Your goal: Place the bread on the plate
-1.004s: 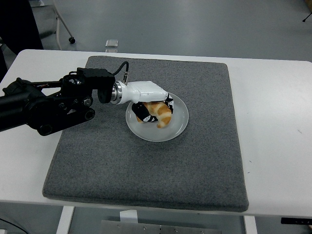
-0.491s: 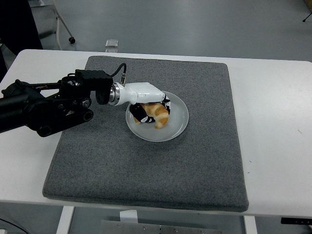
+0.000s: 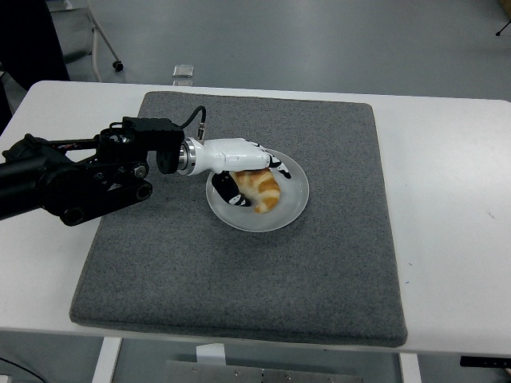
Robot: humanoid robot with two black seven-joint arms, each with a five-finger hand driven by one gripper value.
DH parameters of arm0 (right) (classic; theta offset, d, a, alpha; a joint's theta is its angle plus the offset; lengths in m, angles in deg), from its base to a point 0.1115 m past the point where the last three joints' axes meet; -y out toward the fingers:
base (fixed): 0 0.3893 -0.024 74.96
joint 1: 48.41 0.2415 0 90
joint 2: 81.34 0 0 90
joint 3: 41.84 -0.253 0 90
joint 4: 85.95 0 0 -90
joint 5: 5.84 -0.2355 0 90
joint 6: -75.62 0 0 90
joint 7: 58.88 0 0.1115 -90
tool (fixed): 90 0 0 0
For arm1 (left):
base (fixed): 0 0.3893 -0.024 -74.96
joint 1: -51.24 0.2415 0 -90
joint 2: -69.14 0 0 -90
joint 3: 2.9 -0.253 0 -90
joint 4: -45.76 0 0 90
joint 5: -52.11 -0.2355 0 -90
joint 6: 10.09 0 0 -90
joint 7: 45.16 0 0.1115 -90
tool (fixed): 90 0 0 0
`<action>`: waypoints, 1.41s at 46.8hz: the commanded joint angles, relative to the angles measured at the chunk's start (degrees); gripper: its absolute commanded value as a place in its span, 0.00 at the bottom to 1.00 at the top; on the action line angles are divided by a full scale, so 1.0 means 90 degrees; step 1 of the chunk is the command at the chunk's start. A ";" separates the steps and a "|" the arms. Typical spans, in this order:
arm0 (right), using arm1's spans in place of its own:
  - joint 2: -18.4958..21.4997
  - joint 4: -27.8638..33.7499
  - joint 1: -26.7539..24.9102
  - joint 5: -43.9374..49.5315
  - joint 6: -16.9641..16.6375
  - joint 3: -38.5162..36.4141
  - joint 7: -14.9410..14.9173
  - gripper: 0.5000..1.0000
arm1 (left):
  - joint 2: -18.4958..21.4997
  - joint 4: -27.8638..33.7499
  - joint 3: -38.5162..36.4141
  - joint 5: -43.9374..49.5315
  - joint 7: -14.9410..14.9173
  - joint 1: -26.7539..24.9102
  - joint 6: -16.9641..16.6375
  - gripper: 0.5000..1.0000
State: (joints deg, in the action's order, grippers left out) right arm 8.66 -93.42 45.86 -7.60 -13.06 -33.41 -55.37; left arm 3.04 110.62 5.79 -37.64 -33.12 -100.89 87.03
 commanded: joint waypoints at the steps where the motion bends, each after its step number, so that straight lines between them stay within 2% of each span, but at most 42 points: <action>1: 0.0000 0.0000 0.0004 0.0000 0.0009 0.0001 0.0001 0.86 | 0.0001 0.0010 0.0051 0.0070 0.0000 0.0000 0.0000 0.98; 7: 0.0000 0.0000 -0.0006 0.0000 -0.0001 0.0001 0.0001 0.86 | 0.0020 0.0039 0.0099 0.0440 0.0000 -0.0078 -0.0009 0.98; 24: 0.0000 0.0000 -0.0006 0.0000 -0.0001 0.0001 0.0001 0.86 | 0.0215 0.0069 0.0558 0.2657 -0.0010 -0.0556 0.0010 0.98; 35: 0.0000 0.0000 -0.0006 0.0000 -0.0001 0.0001 0.0001 0.86 | 0.0352 -0.0009 0.0764 0.4190 -0.0039 -0.0527 0.0000 0.98; 46: 0.0000 0.0000 -0.0006 0.0000 0.0009 0.0001 0.0001 0.86 | 0.0508 -0.0614 0.0949 0.5820 -0.0039 -0.0459 0.0000 0.98; 59: 0.0000 0.0000 0.0004 0.0000 -0.0001 0.0001 0.0001 0.86 | 0.0528 -0.2011 0.1135 0.8154 -0.0039 -0.0459 0.0020 0.99; 66: 0.0000 0.0000 0.0004 0.0000 0.0009 0.0001 0.0001 0.86 | 0.0547 -0.2275 0.1144 0.9219 -0.0039 -0.0303 0.0030 0.99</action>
State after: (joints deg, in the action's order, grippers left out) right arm 8.66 -93.42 45.84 -7.60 -13.04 -33.41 -55.38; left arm 7.84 90.81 16.03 42.08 -33.50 -104.50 87.21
